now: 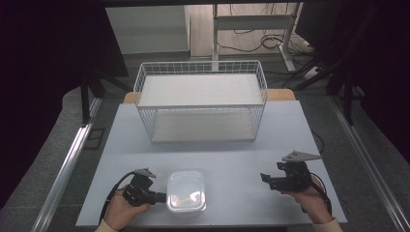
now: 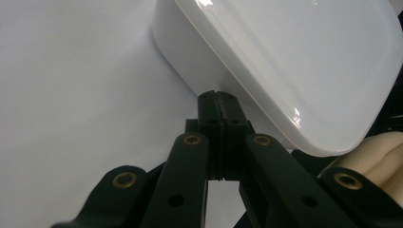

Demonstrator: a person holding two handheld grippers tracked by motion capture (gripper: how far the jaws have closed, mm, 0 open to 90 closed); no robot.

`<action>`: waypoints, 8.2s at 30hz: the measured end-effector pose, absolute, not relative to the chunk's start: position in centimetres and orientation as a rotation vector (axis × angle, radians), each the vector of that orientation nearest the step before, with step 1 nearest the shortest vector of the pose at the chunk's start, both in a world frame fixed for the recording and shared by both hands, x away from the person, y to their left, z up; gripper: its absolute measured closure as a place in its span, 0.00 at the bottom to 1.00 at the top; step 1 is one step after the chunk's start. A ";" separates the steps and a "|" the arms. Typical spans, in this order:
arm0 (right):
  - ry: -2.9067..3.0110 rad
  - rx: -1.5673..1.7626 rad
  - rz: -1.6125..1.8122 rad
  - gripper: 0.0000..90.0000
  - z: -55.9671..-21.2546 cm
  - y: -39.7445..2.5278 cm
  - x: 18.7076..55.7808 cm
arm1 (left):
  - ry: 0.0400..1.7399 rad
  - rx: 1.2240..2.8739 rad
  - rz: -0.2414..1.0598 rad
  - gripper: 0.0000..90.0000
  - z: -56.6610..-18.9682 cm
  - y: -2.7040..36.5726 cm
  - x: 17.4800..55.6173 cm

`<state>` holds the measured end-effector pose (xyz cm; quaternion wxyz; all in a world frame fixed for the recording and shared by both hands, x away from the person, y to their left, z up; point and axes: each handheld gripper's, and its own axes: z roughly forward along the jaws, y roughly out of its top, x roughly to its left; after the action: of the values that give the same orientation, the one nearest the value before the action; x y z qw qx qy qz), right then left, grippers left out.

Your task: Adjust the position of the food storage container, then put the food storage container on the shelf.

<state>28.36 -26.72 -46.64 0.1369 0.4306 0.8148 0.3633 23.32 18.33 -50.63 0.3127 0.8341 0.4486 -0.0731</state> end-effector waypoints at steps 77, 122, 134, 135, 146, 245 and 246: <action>2.365 1.201 1.308 0.22 -45.2 -24.6 27.3 | 1.266 1.853 0.118 0.33 -45.5 19.3 24.4; 2.619 1.440 1.428 0.49 -48.5 -17.3 27.7 | 1.263 1.774 -0.341 0.38 -49.9 15.2 26.1; 2.614 1.533 1.488 0.61 -49.4 -17.1 27.3 | 1.272 1.756 -0.431 0.51 -51.1 14.6 25.9; 2.609 1.547 1.487 0.63 -49.5 -17.2 27.3 | 1.265 1.756 -0.447 0.55 -51.2 14.6 26.0; 2.543 1.765 1.615 0.76 -50.2 -18.2 27.4 | 1.251 1.727 -0.451 0.75 -51.0 15.1 25.6; 2.486 1.229 1.751 0.89 -37.8 -16.9 32.0 | 1.024 1.697 -0.173 0.90 -38.5 17.6 29.1; 2.484 1.222 1.751 0.89 -37.6 -16.8 32.2 | 1.026 1.696 -0.170 0.90 -38.3 17.6 29.2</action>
<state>32.18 -16.85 -37.63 -0.0669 0.3723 0.7565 0.5335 29.21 17.62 -38.30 0.5445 0.7150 0.4325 -0.0716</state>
